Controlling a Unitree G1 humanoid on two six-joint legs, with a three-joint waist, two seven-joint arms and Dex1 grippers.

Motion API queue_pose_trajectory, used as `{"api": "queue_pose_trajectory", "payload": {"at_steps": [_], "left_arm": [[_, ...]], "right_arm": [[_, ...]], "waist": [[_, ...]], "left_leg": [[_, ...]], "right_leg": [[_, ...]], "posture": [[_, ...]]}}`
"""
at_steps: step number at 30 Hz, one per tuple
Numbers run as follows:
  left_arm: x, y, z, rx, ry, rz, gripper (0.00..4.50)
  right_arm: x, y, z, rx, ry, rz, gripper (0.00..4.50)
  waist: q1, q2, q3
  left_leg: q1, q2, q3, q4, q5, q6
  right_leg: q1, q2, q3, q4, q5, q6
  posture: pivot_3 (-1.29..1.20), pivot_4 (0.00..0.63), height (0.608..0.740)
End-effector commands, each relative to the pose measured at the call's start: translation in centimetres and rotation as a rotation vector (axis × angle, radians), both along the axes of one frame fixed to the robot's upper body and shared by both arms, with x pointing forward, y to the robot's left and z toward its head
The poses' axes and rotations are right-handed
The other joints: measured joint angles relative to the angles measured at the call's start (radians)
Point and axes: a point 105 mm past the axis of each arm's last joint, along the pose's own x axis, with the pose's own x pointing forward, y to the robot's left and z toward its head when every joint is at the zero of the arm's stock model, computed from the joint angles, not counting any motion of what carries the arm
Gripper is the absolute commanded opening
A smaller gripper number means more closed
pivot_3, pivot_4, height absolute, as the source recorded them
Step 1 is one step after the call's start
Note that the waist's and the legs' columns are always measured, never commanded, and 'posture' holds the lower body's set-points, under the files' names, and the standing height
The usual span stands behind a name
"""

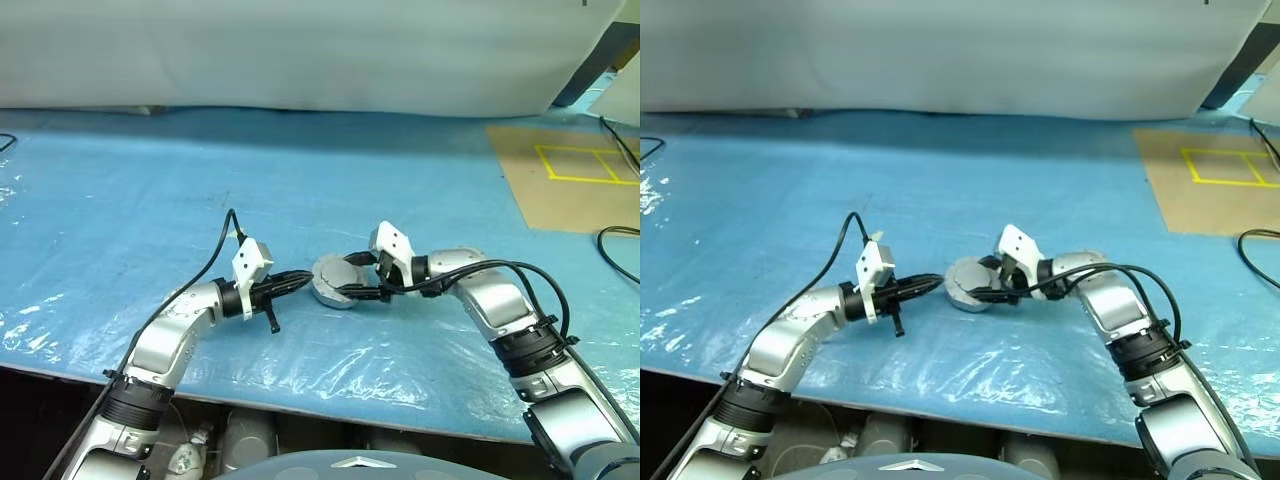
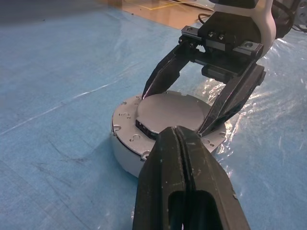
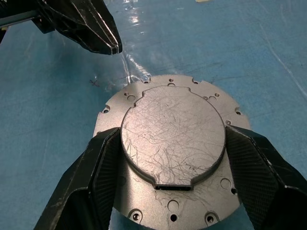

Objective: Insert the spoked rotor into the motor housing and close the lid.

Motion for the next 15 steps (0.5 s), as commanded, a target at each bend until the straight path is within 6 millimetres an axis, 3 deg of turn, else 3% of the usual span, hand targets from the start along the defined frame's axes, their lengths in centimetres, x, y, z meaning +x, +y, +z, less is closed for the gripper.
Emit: {"api": "queue_pose_trajectory", "payload": {"at_steps": [1,10,15], "left_arm": [[0.0,-0.3,1.1,-0.020,-0.051,-0.010,0.00],[0.2,-0.4,1.4,-0.025,-0.063,0.004,0.00],[0.5,-1.1,1.5,-0.030,-0.066,0.000,0.00]], "right_arm": [[-1.3,-4.1,-6.5,-0.240,0.164,-0.138,3.00],[-1.4,-3.0,-3.4,-0.075,0.100,-0.104,3.00],[-1.1,-4.0,-4.5,-0.135,0.058,-0.114,3.00]], "waist": [[0.000,-0.001,-0.002],[0.001,-0.002,-0.004],[0.001,-0.002,-0.004]], "left_leg": [[0.000,0.000,-0.001,0.000,0.000,0.000],[-0.004,0.000,-0.001,-0.001,0.000,0.000],[-0.011,-0.001,0.000,-0.003,0.002,-0.003]], "right_leg": [[0.000,0.000,0.000,0.000,0.000,0.000],[-0.004,0.000,0.001,0.000,0.000,0.000],[-0.008,0.000,0.000,-0.002,0.003,-0.005]], "posture": [[0.00,0.150,0.740],[0.00,0.150,0.740],[0.00,0.150,0.740]]}}
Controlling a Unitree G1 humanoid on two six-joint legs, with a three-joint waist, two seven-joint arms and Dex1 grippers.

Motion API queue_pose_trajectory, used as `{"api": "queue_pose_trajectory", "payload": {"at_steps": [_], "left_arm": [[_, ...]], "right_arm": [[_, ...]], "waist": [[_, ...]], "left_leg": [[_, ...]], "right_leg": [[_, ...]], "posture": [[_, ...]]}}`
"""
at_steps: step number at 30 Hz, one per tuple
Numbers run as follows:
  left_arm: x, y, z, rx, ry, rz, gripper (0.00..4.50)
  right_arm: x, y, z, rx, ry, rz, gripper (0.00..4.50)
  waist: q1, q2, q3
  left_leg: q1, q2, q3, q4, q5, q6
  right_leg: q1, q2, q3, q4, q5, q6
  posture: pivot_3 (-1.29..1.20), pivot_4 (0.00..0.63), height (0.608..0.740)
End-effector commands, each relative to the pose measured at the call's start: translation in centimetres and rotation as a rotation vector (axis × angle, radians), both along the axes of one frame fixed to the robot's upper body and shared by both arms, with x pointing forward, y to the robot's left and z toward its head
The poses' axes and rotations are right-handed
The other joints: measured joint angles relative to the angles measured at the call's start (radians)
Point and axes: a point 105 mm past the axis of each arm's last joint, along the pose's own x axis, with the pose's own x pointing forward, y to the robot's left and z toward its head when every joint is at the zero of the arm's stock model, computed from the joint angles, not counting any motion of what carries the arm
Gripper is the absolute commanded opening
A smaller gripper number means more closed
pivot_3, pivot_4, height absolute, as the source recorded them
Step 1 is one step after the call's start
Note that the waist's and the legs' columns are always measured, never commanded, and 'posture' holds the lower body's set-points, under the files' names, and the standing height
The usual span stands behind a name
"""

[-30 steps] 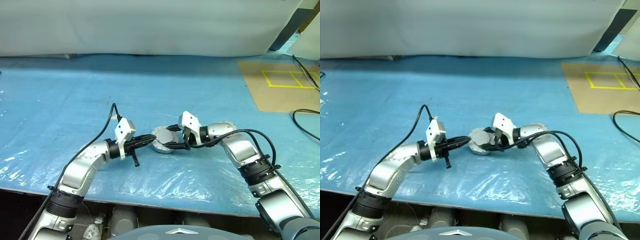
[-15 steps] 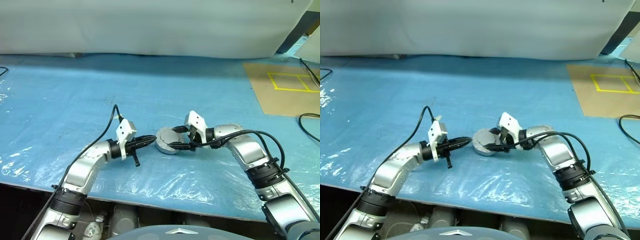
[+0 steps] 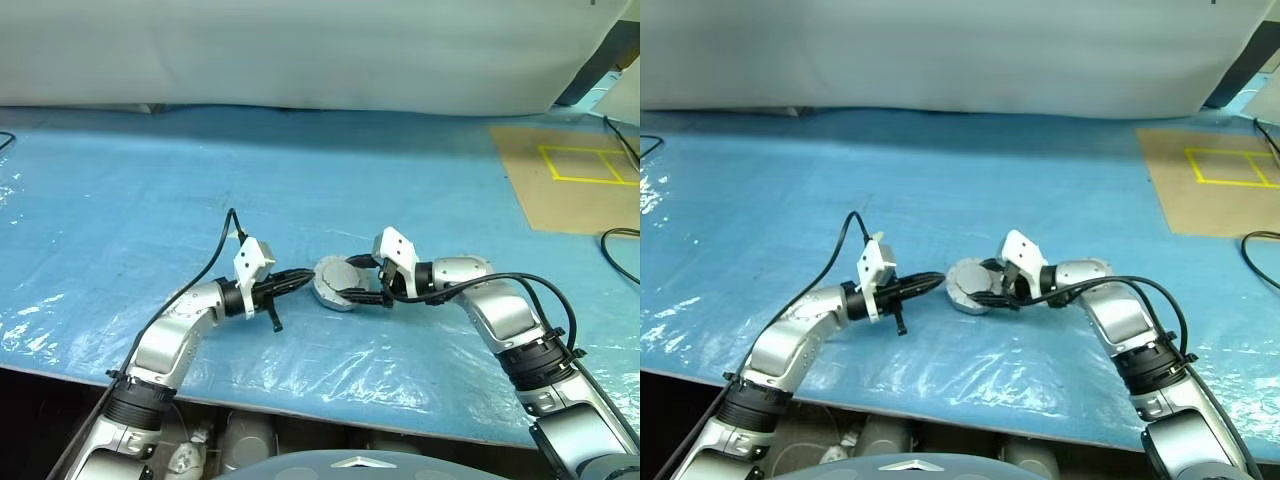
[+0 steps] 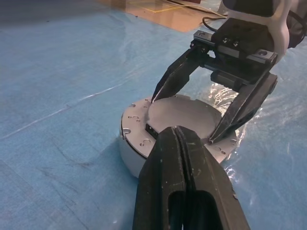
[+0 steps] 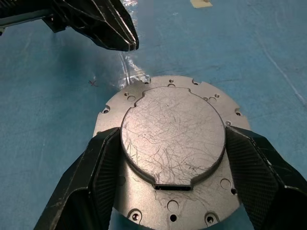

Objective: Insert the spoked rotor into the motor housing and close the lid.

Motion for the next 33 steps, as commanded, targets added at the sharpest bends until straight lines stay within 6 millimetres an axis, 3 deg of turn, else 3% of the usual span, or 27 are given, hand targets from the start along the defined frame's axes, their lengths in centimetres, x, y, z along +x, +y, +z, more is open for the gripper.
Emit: {"api": "queue_pose_trajectory", "payload": {"at_steps": [1,16,21,24,32,33], "left_arm": [[0.4,-0.9,1.2,-0.017,-0.053,-0.017,0.00],[2.2,-3.6,-0.5,0.085,-0.060,-0.082,0.00],[1.9,-3.6,-2.4,0.164,-0.033,-0.116,0.00],[1.2,-3.3,-3.8,0.229,-0.025,-0.160,0.00],[1.1,-3.5,-4.3,0.235,-0.017,-0.172,0.00],[1.1,-3.6,-4.3,0.234,-0.020,-0.174,0.00]], "right_arm": [[-0.2,-3.6,-4.8,-0.158,0.128,-0.126,3.00],[-0.4,-3.6,-6.9,-0.193,0.122,-0.118,3.00],[-0.2,-3.9,-7.6,-0.195,0.126,-0.136,3.00],[-0.3,-4.0,-7.5,-0.183,0.134,-0.130,3.00],[0.4,-3.8,-6.9,-0.175,0.082,-0.155,3.00],[0.2,-3.5,-6.6,-0.161,0.074,-0.138,3.35]], "waist": [[0.000,0.000,0.000],[-0.004,0.000,0.000],[-0.005,0.000,-0.002],[-0.003,0.000,-0.004],[-0.003,-0.004,-0.010],[-0.003,-0.005,-0.011]], "left_leg": [[0.000,0.000,0.000,0.000,0.000,0.000],[0.004,0.000,-0.001,0.000,-0.002,0.003],[0.008,0.001,-0.001,0.000,-0.002,0.003],[0.012,0.001,-0.002,-0.001,-0.002,0.003],[0.017,-0.002,-0.001,-0.013,-0.002,0.003],[0.018,-0.002,-0.001,-0.013,-0.002,0.003]], "right_leg": [[0.000,0.000,0.000,0.000,0.000,0.000],[0.003,0.000,0.000,0.001,-0.001,0.003],[0.005,0.000,0.000,0.001,-0.004,0.006],[0.008,-0.001,0.001,0.000,-0.004,0.007],[0.012,-0.002,0.001,-0.016,-0.004,0.007],[0.012,-0.002,0.001,-0.016,-0.004,0.007]], "posture": [[0.00,0.150,0.740],[0.00,0.150,0.740],[0.00,0.150,0.740],[0.00,0.150,0.740],[0.00,0.150,0.740],[0.00,0.150,0.740]]}}
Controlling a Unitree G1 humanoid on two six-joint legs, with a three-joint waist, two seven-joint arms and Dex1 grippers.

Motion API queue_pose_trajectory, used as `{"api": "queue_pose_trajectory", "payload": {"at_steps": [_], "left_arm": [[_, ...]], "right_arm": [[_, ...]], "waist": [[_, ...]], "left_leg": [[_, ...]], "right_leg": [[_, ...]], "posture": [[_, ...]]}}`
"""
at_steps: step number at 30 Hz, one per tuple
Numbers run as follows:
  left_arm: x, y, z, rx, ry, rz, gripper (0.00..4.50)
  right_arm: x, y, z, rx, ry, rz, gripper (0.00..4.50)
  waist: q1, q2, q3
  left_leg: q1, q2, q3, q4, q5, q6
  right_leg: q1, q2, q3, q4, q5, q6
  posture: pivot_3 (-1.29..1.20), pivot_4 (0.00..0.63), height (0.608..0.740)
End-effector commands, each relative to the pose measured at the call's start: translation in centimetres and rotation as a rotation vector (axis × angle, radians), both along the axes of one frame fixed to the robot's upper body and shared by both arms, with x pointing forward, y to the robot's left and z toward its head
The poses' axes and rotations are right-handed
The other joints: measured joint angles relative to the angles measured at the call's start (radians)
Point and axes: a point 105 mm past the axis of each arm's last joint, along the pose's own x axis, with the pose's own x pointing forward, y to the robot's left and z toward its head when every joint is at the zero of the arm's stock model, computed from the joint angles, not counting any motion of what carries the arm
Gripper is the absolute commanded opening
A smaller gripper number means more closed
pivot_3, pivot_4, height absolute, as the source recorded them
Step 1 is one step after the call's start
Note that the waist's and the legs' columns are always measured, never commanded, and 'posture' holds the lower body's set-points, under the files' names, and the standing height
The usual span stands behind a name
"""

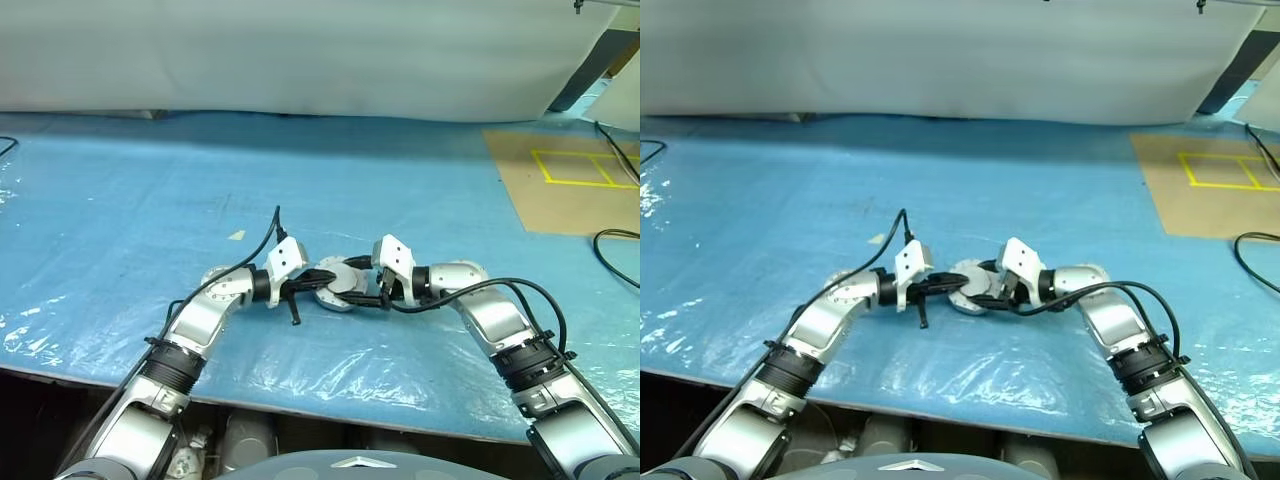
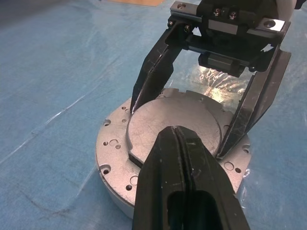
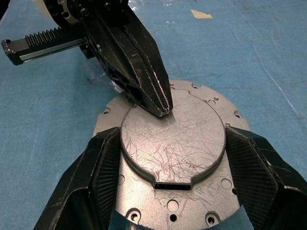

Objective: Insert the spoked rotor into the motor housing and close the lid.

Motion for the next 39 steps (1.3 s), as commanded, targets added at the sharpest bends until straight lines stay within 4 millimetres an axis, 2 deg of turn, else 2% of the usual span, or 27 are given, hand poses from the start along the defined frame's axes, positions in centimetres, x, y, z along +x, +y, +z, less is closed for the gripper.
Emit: {"api": "queue_pose_trajectory", "payload": {"at_steps": [1,3,4,6,9,11,15,17,20,25,28,32,34,36,39], "left_arm": [[-0.6,-0.2,-2.0,0.055,0.053,-0.016,0.00],[-0.5,-0.3,-1.9,0.051,0.046,-0.015,0.00],[-0.4,-0.4,-1.9,0.049,0.043,-0.013,0.00],[-0.3,-0.5,-1.8,0.045,0.038,-0.011,0.00],[-0.2,-0.5,-1.7,0.043,0.036,-0.010,0.00],[-0.2,-0.4,-1.7,0.043,0.036,-0.011,0.00],[-0.2,-0.3,-1.8,0.041,0.039,-0.009,0.00],[-0.3,-0.2,-1.8,0.039,0.041,-0.008,0.00],[-0.3,-0.3,-1.8,0.035,0.044,-0.005,0.00],[-0.4,-0.4,-1.8,0.028,0.049,-0.003,0.00],[-0.4,-0.4,-1.7,0.028,0.048,-0.001,0.00],[-0.4,-0.3,-1.7,0.030,0.047,0.004,0.00],[-0.5,-0.2,-1.8,0.031,0.048,0.006,0.00],[-0.7,-0.2,-1.9,0.030,0.053,0.005,0.00],[-1.0,-0.2,-2.0,0.029,0.054,0.004,0.00]], "right_arm": [[-0.4,-3.5,-5.0,-0.166,0.120,-0.147,3.71],[-0.6,-3.2,-4.2,-0.130,0.111,-0.127,4.33],[-0.6,-3.2,-3.9,-0.122,0.107,-0.126,4.49],[-0.6,-3.4,-3.8,-0.147,0.101,-0.122,4.49],[-0.1,-3.2,-2.4,-0.115,0.101,-0.127,4.49],[0.3,-2.9,0.2,-0.047,0.085,-0.128,4.49],[0.6,-2.4,5.1,0.075,0.074,-0.133,4.49],[0.6,-2.2,6.6,0.124,0.076,-0.142,4.49],[0.4,-1.9,7.8,0.178,0.082,-0.151,4.49],[0.0,-1.1,7.6,0.199,0.107,-0.159,4.49],[0.1,-1.4,7.2,0.212,0.141,-0.189,4.49],[1.3,-3.4,7.7,0.323,0.245,-0.303,4.49],[2.1,-5.7,7.9,0.413,0.346,-0.403,4.49],[2.3,-7.4,7.4,0.476,0.451,-0.469,4.49],[0.9,-8.0,5.3,0.481,0.618,-0.489,4.49]], "waist": [[0.000,-0.001,-0.001],[0.002,0.000,-0.002],[0.003,0.001,-0.002],[0.003,0.001,-0.002],[0.003,0.001,-0.002],[0.004,0.003,-0.002],[0.005,0.006,0.001],[0.001,0.007,0.002],[0.001,0.007,0.002],[0.001,0.007,0.002],[0.001,0.007,0.002],[0.000,0.007,0.002],[0.000,0.007,0.002],[0.001,0.007,0.002],[0.003,0.008,0.002]], "left_leg": [[0.000,0.000,0.000,0.000,0.000,0.000],[0.000,0.000,0.000,0.000,0.000,0.000],[-0.001,0.000,0.000,0.000,0.000,0.000],[-0.002,0.000,0.000,0.000,0.000,0.000],[-0.004,0.000,0.001,0.000,0.000,0.000],[-0.007,0.000,0.001,0.000,0.000,0.000],[-0.020,-0.001,0.001,0.001,0.001,-0.001],[-0.025,-0.001,0.001,0.001,0.003,-0.003],[-0.032,0.001,0.000,0.001,0.004,-0.002],[-0.033,0.002,0.000,0.002,0.003,-0.004],[-0.032,0.001,0.000,0.003,0.003,-0.004],[-0.032,0.002,0.000,0.004,0.003,-0.004],[-0.033,0.001,0.000,0.004,0.003,-0.004],[-0.033,0.001,0.000,0.005,0.003,-0.004],[-0.033,0.002,0.002,0.006,0.003,-0.004]], "right_leg": [[0.000,0.000,0.000,0.000,0.000,0.000],[0.000,0.000,0.000,0.000,0.000,0.000],[0.000,0.000,0.000,0.000,0.000,0.000],[0.000,0.000,0.000,0.000,0.000,0.000],[0.002,0.000,0.000,0.000,0.000,0.000],[0.001,0.000,0.000,0.000,0.004,-0.006],[-0.009,0.000,-0.001,0.001,0.005,-0.007],[-0.015,0.001,-0.001,0.001,0.007,-0.003],[-0.023,0.004,-0.002,0.004,0.008,-0.001],[-0.023,0.004,-0.004,0.004,0.009,-0.001],[-0.023,0.004,-0.003,0.004,0.009,-0.001],[-0.023,0.004,-0.003,0.004,0.009,-0.001],[-0.023,0.004,-0.003,0.004,0.009,-0.001],[-0.022,0.004,-0.003,0.005,0.009,-0.001],[-0.021,0.004,-0.004,0.006,0.009,-0.001]], "posture": [[0.00,0.150,0.740],[0.00,0.150,0.740],[0.00,0.150,0.740],[0.00,0.150,0.740],[0.00,0.150,0.740],[0.00,0.150,0.740],[0.00,0.150,0.740],[0.00,0.150,0.740],[0.00,0.150,0.740],[0.00,0.150,0.740],[0.00,0.150,0.740],[0.00,0.150,0.740],[0.00,0.150,0.740],[0.00,0.150,0.740],[0.00,0.150,0.740]]}}
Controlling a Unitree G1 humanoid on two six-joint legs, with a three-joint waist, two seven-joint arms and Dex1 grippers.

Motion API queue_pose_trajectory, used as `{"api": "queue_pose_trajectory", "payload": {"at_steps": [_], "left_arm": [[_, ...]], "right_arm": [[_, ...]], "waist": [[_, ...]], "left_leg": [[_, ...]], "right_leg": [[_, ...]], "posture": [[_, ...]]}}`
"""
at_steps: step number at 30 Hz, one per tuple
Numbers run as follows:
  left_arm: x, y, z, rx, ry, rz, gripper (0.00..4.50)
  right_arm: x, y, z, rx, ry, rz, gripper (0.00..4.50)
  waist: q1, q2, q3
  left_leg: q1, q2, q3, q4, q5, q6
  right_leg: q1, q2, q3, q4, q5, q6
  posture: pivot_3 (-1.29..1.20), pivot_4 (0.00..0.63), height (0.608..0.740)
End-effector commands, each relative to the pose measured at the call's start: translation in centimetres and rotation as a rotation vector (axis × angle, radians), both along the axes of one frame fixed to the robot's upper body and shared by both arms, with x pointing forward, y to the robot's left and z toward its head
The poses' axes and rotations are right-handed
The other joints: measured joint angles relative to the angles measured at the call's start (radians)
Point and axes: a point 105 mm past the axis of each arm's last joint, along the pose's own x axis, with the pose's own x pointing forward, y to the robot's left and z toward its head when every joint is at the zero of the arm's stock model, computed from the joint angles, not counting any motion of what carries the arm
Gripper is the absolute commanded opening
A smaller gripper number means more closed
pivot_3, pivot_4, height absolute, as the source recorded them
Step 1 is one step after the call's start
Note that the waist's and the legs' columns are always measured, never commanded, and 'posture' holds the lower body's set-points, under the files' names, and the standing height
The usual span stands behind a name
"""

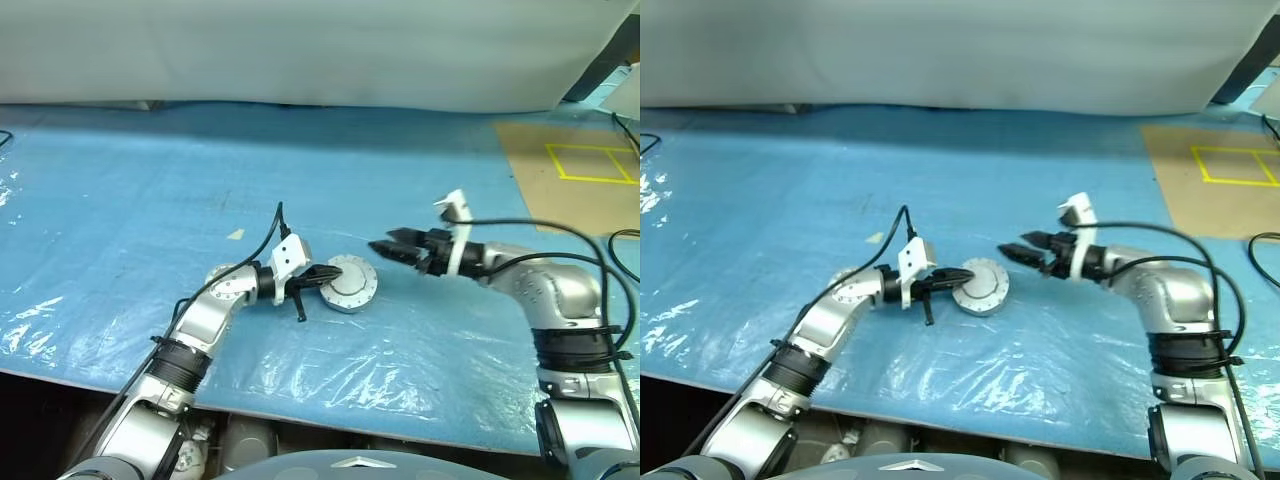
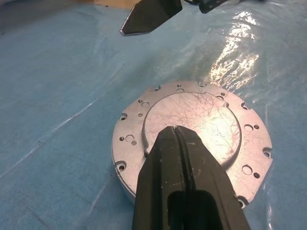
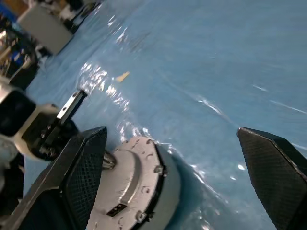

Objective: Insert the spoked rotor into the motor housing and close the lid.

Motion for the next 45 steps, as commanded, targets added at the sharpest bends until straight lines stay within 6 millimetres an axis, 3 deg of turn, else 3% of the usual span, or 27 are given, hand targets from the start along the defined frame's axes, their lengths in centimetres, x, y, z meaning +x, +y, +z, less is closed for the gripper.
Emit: {"api": "queue_pose_trajectory", "payload": {"at_steps": [1,6,18,26,31,35,45], "left_arm": [[-1.0,0.5,-2.7,0.074,0.093,0.003,0.00],[-1.2,0.6,-2.9,0.074,0.096,0.007,0.00],[-1.1,0.9,-3.0,0.083,0.092,0.013,0.00],[-1.0,0.7,-2.7,0.085,0.087,0.004,0.00],[-1.1,0.6,-2.6,0.087,0.086,-0.002,0.00],[-1.1,0.4,-2.5,0.082,0.085,-0.004,0.00],[-1.0,0.4,-2.7,0.078,0.086,0.002,0.00]], "right_arm": [[-2.0,-0.1,-1.8,0.059,0.153,0.036,4.49],[-4.5,2.2,-3.7,0.128,0.289,0.119,4.49],[-4.2,4.6,-5.3,0.191,0.320,0.072,4.49],[-3.7,4.2,-5.7,0.196,0.307,0.024,4.49],[-3.2,3.1,-4.9,0.261,0.291,-0.013,2.87],[-3.5,3.4,-4.7,0.281,0.294,0.004,1.69],[-4.0,4.6,-5.7,0.229,0.317,0.028,1.69]], "waist": [[0.000,0.001,0.000],[0.000,0.003,-0.001],[0.001,0.004,-0.001],[-0.001,0.004,-0.001],[0.000,0.004,-0.001],[0.001,0.006,-0.001],[-0.001,0.006,-0.001]], "left_leg": [[0.000,0.000,0.000,0.000,0.000,0.000],[0.000,0.001,0.000,0.001,0.000,0.000],[0.001,0.001,0.000,0.006,0.000,0.000],[0.002,0.001,0.000,0.006,0.000,0.000],[0.002,0.000,0.000,0.006,0.000,0.000],[0.002,0.000,0.000,0.006,0.000,0.000],[0.003,0.001,0.000,0.006,0.000,0.000]], "right_leg": [[0.000,0.000,0.000,0.000,0.000,0.000],[0.000,0.001,-0.001,0.001,0.000,0.000],[0.002,-0.001,-0.001,0.002,-0.002,-0.005],[0.002,-0.001,-0.001,0.004,-0.002,-0.005],[0.002,-0.002,0.000,0.004,-0.002,-0.005],[0.003,-0.002,0.000,0.004,-0.002,-0.005],[0.002,-0.001,0.000,0.005,-0.003,-0.005]], "posture": [[0.00,0.150,0.740],[0.00,0.150,0.740],[0.00,0.150,0.740],[0.00,0.150,0.740],[0.00,0.150,0.740],[0.00,0.150,0.740],[0.00,0.150,0.740]]}}
